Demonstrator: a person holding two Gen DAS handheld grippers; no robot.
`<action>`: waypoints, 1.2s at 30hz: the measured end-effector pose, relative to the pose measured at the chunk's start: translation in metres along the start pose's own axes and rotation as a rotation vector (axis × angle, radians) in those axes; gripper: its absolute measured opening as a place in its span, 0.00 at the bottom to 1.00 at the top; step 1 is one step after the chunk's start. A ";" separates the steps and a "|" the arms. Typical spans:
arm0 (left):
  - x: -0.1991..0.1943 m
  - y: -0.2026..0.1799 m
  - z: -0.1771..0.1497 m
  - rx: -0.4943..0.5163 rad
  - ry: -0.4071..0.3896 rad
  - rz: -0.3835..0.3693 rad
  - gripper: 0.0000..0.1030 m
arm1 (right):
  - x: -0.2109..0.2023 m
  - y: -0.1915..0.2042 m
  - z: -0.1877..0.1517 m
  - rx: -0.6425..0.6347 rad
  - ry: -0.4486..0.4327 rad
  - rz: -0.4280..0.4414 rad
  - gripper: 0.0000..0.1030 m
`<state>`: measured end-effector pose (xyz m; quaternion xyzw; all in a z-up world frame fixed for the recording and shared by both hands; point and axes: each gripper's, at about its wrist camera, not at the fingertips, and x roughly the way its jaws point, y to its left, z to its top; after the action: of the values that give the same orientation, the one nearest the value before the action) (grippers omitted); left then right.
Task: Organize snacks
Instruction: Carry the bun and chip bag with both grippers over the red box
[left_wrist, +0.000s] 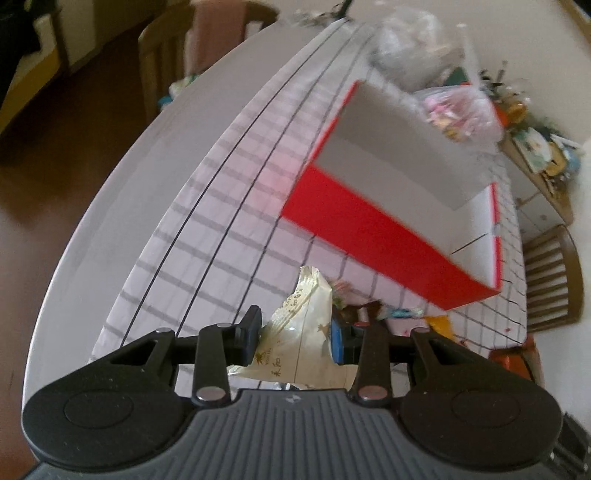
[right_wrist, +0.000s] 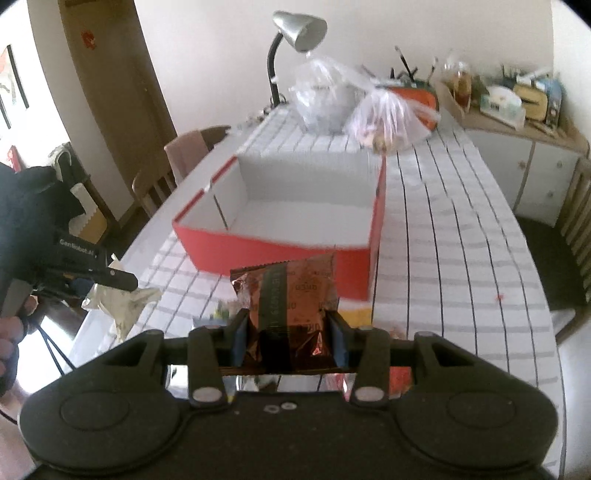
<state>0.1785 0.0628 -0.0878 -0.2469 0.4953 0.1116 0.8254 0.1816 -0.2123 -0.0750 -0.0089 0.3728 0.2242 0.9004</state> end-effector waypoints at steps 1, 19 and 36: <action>-0.002 -0.005 0.003 0.012 -0.009 -0.006 0.35 | 0.002 0.000 0.005 -0.005 -0.007 -0.002 0.42; 0.024 -0.083 0.094 0.165 -0.094 0.016 0.35 | 0.089 -0.021 0.087 -0.043 0.007 -0.074 0.42; 0.117 -0.116 0.149 0.246 -0.032 0.119 0.35 | 0.196 -0.018 0.101 -0.107 0.162 -0.068 0.42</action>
<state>0.3987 0.0338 -0.0974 -0.1122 0.5059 0.1030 0.8491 0.3779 -0.1322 -0.1368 -0.0876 0.4312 0.2117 0.8727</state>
